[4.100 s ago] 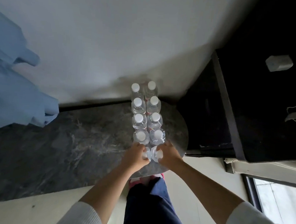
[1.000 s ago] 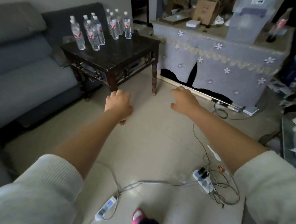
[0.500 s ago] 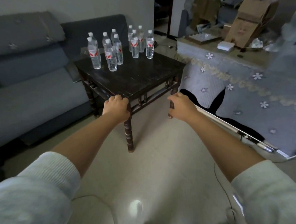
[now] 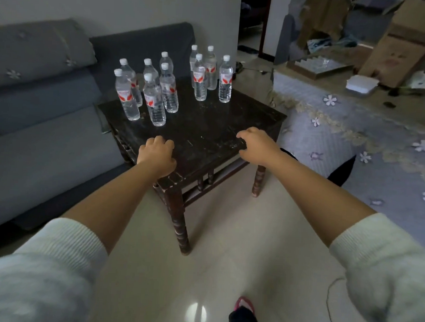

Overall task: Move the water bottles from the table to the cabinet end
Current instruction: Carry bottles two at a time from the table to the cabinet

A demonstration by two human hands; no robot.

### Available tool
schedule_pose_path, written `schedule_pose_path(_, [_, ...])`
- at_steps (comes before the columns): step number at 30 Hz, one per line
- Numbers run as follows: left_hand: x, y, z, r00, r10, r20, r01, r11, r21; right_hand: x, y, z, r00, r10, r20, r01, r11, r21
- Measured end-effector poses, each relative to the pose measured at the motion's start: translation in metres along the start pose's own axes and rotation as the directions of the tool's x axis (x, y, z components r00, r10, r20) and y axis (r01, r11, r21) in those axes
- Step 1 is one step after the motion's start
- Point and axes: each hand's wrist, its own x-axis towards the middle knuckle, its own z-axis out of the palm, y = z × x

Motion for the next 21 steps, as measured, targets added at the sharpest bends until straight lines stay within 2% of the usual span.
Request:
schedule_pose_path(9, [0.13, 0.024, -0.003, 0.984, -0.178, 0.021, 0.179, 0.975, -0.129, 0.152, 0.052, -0.027, 0.994, -0.087, 0.059, 0.088, 0.996, -0.021])
schedule_pose_path(17, [0.233, -0.017, -0.008, 0.95, -0.311, -0.013, 0.305, 0.938, -0.164, 0.27, 0.04, -0.021, 0.98, -0.191, 0.058, 0.192, 0.981, -0.014])
schedule_pose_path(21, [0.283, -0.049, -0.011, 0.943, -0.333, -0.028, 0.319, 0.923, -0.217, 0.325, 0.03, -0.021, 0.976, -0.212, 0.057, 0.212, 0.977, -0.008])
